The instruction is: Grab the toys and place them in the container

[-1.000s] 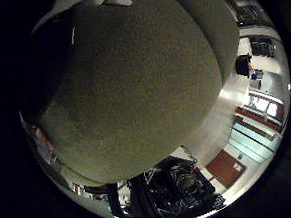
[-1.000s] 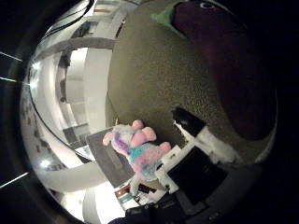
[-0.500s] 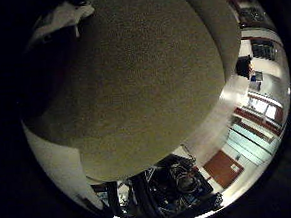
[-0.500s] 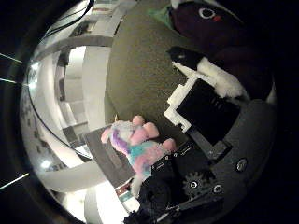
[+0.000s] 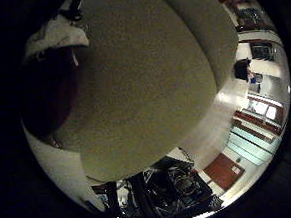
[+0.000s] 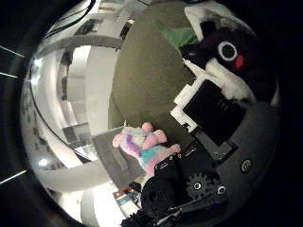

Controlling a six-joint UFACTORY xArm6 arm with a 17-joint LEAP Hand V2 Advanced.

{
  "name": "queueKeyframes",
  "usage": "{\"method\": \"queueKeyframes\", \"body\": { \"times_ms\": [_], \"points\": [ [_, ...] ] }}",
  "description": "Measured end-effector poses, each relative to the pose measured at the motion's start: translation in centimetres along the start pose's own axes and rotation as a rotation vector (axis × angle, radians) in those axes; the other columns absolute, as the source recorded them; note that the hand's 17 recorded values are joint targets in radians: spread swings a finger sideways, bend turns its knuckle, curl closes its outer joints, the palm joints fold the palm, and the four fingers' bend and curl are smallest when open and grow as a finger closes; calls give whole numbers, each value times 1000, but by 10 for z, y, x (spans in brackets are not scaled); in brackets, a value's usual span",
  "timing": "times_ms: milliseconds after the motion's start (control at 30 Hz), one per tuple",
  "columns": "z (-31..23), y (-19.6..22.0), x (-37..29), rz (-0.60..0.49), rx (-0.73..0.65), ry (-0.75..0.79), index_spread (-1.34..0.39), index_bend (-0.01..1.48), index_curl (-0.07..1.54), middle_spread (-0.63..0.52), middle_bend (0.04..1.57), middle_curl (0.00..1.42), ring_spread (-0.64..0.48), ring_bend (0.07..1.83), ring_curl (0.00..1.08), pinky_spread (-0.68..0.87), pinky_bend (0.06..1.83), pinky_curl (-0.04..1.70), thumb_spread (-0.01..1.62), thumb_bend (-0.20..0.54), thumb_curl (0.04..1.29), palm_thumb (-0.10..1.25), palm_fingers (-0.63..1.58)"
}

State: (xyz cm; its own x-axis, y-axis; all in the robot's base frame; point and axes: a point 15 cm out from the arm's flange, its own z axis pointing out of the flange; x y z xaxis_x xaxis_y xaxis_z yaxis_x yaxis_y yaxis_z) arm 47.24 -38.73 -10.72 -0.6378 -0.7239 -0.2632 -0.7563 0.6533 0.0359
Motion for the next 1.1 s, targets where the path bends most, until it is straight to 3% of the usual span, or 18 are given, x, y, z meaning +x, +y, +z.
{"method": "queueKeyframes", "body": {
  "times_ms": [400,667,867,1100],
  "points": [
    [-113,-37,-19,-89,112,-10,-289,1037,935,-191,1245,940,-248,1369,812,-155,1568,682,926,-16,641,1103,1040],
    [-156,-32,-71,-204,102,-23,-292,1012,957,-185,1237,944,-254,1335,855,-161,1520,757,916,-14,687,1098,1051],
    [-183,-8,-98,-266,70,-14,-294,1001,968,-188,1231,946,-259,1321,876,-166,1491,798,915,-14,706,1095,1056],
    [-215,50,-143,-386,44,24,-297,992,978,-196,1227,948,-263,1307,894,-173,1457,848,916,-15,719,1093,1059]
  ]
}}
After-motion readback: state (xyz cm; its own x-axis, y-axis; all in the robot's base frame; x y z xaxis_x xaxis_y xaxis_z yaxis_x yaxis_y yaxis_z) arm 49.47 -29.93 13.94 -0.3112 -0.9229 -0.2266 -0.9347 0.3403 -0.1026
